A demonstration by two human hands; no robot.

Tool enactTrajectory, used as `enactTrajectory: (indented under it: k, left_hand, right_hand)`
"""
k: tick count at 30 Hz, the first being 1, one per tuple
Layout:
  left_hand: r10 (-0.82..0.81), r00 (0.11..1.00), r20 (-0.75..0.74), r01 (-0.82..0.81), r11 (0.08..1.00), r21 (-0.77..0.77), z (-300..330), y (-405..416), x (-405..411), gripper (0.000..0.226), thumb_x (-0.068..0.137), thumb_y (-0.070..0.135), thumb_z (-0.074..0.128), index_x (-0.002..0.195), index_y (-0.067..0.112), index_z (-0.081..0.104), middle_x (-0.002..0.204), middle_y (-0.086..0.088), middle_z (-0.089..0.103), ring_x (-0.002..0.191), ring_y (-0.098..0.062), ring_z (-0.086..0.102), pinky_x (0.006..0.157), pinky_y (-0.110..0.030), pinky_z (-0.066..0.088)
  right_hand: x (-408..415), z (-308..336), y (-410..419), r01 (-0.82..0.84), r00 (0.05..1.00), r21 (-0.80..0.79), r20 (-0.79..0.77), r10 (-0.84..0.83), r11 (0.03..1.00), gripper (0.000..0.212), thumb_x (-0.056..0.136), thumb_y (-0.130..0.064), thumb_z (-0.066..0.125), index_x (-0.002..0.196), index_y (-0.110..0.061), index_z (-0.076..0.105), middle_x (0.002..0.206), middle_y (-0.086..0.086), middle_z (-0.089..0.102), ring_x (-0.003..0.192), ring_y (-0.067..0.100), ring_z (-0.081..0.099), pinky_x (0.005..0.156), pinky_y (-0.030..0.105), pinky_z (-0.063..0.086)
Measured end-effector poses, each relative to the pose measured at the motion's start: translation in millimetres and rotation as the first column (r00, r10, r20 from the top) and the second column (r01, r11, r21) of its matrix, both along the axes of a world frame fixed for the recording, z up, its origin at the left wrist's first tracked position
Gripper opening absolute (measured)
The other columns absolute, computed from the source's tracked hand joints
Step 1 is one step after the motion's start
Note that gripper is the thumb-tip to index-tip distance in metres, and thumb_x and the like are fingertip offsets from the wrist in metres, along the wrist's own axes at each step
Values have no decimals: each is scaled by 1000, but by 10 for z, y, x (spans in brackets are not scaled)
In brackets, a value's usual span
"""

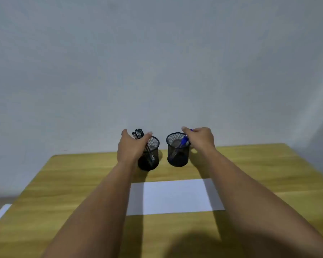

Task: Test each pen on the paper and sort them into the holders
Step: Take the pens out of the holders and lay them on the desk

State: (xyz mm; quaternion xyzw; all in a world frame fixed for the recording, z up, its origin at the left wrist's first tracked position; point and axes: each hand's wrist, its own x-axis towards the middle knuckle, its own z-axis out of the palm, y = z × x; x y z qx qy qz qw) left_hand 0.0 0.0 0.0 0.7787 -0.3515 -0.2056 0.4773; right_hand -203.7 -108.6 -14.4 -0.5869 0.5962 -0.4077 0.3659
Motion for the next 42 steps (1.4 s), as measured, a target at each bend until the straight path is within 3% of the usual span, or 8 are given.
enactTrajectory:
  k: [3, 6, 11, 17, 30, 35, 40, 42]
  left_hand:
    - [5, 985, -173, -8, 1000, -20, -99, -178, 9, 85, 71, 62, 79, 135, 13, 54, 127, -2, 64, 120, -25, 60, 101, -38, 49]
    - [-26, 982, -188, 19, 999, -39, -191, -273, 47, 57, 66, 65, 77, 96, 17, 70, 97, 1, 73, 98, -24, 69, 93, -42, 55]
    - [-27, 983, -180, 12, 997, -82, -255, -403, 78, 40, 79, 57, 73, 84, 18, 71, 90, -1, 74, 95, -27, 69, 93, -43, 55]
    - [17, 995, -95, -27, 994, -104, -224, -338, 24, 33, 95, 45, 58, 79, 17, 64, 88, -4, 71, 92, -28, 64, 75, -33, 44]
    - [19, 1000, -11, -21, 990, -142, -118, -184, 48, 35, 100, 44, 49, 85, 14, 59, 87, -5, 66, 91, -31, 62, 79, -40, 48]
    - [24, 1000, -12, -27, 952, -306, 172, -104, -14, 37, 102, 45, 47, 97, 14, 67, 88, 3, 68, 88, -21, 63, 74, -35, 45]
    - [-14, 1000, -27, -1, 882, -470, 686, 113, -71, 29, 104, 40, 47, 100, 18, 65, 95, 10, 75, 95, -13, 67, 81, -31, 48]
    - [-47, 997, -56, 13, 868, -496, 907, 254, -44, 26, 103, 39, 47, 96, 19, 62, 86, 6, 76, 90, -14, 71, 78, -32, 52]
  right_hand:
    - [144, -95, -70, 41, 999, 0, 26, -41, 999, 49, 91, -39, 80, 59, -11, 56, 56, 1, 52, 59, 22, 48, 64, 33, 39]
    - [214, -164, -57, 64, 994, 18, 87, -65, 998, 43, 92, -36, 80, 77, 3, 72, 68, 7, 66, 68, 25, 58, 69, 33, 46]
    - [150, -191, -33, 76, 990, -16, 120, -73, 997, 43, 94, -36, 79, 81, 5, 75, 73, 15, 71, 70, 21, 57, 70, 33, 47]
    - [90, -168, -34, 64, 978, -7, 201, -62, 998, 45, 96, -35, 77, 85, 8, 76, 73, 10, 66, 72, 18, 56, 73, 32, 46]
    - [230, 268, 157, 58, 953, -84, 300, -30, 995, 48, 103, -33, 69, 100, 15, 73, 83, 32, 59, 76, 21, 50, 70, 31, 42]
    - [161, 678, 286, 76, 930, -129, 367, -24, 989, 35, 107, -31, 65, 82, -10, 79, 94, 2, 80, 91, 14, 71, 70, 17, 46]
    - [153, 1179, 587, 59, 886, -201, 462, 41, 978, 30, 109, -29, 59, 83, -21, 70, 80, -4, 80, 98, 21, 79, 90, 31, 54]
    - [184, 1366, 771, 26, 856, -211, 510, 87, 977, 27, 111, -28, 55, 90, -20, 70, 72, -3, 74, 81, 21, 77, 81, 34, 55]
